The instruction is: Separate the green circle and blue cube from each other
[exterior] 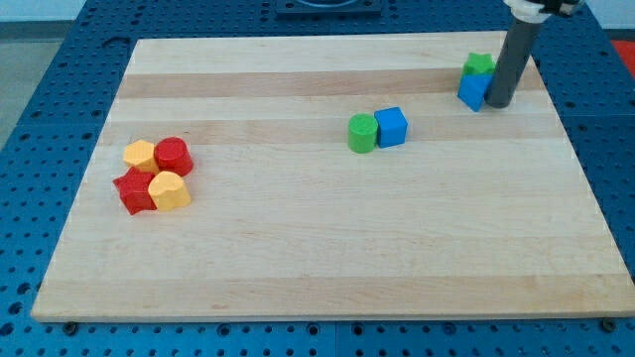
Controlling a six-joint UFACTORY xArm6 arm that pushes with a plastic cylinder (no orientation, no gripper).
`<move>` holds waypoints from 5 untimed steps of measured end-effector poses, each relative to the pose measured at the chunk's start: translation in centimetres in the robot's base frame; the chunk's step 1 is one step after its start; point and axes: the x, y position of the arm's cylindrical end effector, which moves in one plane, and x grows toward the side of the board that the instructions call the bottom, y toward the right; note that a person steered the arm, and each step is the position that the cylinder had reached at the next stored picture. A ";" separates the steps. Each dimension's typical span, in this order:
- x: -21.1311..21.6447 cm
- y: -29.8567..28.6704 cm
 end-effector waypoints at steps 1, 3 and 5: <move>1.5 0.0; 6.4 -3.9; 4.3 -10.2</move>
